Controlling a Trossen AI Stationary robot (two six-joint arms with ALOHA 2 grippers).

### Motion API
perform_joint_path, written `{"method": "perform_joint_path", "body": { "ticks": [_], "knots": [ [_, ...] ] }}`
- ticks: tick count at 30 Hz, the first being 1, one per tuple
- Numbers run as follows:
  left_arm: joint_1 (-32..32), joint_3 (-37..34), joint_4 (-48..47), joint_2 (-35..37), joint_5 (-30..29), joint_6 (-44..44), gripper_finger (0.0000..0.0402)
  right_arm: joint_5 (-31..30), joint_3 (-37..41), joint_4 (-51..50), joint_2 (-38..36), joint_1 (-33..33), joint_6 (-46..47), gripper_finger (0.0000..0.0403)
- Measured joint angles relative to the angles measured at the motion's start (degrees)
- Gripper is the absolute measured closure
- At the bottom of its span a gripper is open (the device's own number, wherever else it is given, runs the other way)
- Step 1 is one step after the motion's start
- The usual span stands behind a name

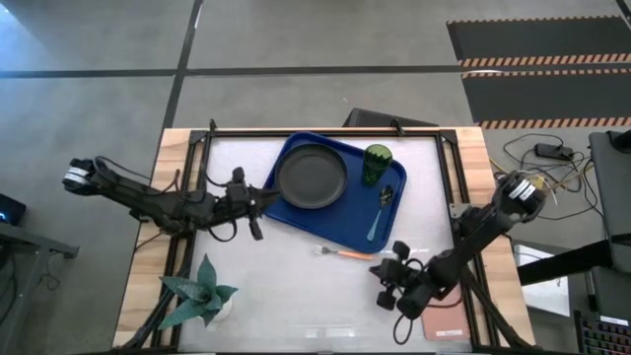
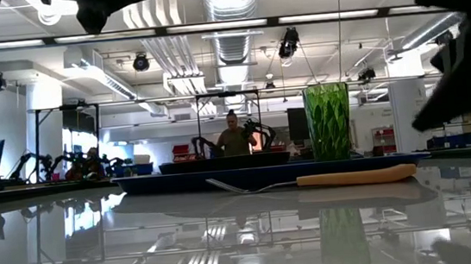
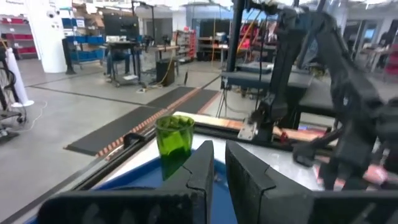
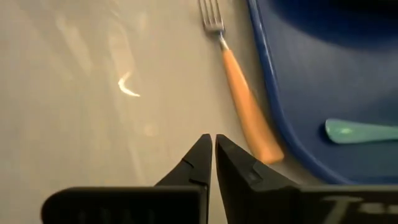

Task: Pick and place plate/cup/fork/spoon on tray
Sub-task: Put the orange fork on the blue tray to the left of the blue spoon

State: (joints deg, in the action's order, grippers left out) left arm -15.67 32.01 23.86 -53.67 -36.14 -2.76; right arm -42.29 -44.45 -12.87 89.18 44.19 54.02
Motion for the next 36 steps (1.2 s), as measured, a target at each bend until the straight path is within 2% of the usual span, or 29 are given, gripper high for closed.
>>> {"method": "perform_joint_path", "body": {
  "ticks": [6, 14, 20, 27, 36],
  "knots": [
    [-0.21, -0.04, 2.24, -1.2, 0.01, 0.09, 0.0378, -1.78, -0.25, 0.14, 6.17, -0.2, 2.37, 0.0394],
    [-0.19, -0.04, 3.79, -1.09, -0.11, 3.31, 0.0378, -2.43, -0.81, 1.27, 6.42, -1.32, 1.57, 0.0394],
    [-0.23, -0.07, 4.69, -1.09, -0.15, 4.72, 0.0378, -1.0, -3.46, 5.42, 9.52, -4.27, -4.44, 0.0394],
    [-0.83, -0.17, 4.67, -1.78, -0.13, 3.33, 0.0378, -0.8, -8.5, 2.75, 11.02, -8.53, -11.51, 0.0394],
    [-1.42, -0.17, 4.67, -1.73, -0.11, 3.04, 0.0378, -0.66, -10.47, 1.92, 11.13, -12.69, -16.51, 0.0394]
  ]
}}
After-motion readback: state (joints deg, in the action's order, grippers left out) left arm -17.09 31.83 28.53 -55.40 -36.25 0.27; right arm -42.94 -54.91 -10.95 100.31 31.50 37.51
